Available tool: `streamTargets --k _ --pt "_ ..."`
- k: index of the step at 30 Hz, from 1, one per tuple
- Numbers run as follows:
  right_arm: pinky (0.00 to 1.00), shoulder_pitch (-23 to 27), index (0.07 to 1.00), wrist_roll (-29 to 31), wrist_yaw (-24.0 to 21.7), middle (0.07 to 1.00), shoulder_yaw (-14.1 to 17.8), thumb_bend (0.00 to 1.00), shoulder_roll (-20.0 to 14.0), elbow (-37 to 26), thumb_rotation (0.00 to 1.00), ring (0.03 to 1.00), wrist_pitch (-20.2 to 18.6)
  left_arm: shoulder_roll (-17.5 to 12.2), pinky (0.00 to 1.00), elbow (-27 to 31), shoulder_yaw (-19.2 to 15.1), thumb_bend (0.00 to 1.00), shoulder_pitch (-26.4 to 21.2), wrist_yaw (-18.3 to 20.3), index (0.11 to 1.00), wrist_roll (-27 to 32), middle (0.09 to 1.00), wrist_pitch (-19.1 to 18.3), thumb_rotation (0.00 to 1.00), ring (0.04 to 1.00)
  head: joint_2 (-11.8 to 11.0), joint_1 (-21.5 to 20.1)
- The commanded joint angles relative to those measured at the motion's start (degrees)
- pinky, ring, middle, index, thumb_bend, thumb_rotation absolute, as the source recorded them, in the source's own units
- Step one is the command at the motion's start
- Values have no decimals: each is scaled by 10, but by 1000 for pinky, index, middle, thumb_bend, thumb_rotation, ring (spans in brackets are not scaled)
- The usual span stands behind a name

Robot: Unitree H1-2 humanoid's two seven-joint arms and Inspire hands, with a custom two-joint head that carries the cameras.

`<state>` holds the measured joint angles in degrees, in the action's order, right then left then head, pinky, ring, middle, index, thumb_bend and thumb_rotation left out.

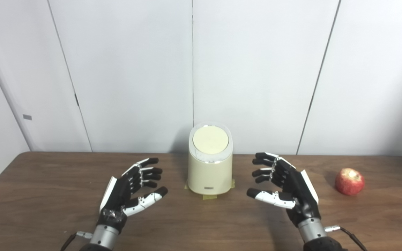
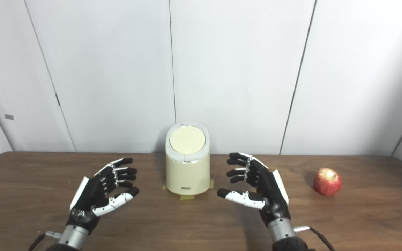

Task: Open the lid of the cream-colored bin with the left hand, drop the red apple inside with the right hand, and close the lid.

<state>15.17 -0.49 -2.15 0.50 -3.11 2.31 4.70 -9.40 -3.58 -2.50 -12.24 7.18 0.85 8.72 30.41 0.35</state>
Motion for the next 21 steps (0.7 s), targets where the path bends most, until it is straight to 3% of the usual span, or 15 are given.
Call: streamTargets --k 1,15,21 --pt "533 20 692 1 2 697 0 812 0 -15 171 591 8 -5 637 15 0 712 -18 -1 796 3 710 15 193 694 1 1" --pt "534 21 688 0 4 692 1 819 2 -14 161 581 8 -2 631 15 1 728 -19 -2 792 1 712 9 212 693 -2 -4" --pt "532 25 687 3 1 692 3 811 -1 -3 150 573 18 7 660 28 2 743 -36 -8 880 -3 885 -6 265 816 -5 -1"
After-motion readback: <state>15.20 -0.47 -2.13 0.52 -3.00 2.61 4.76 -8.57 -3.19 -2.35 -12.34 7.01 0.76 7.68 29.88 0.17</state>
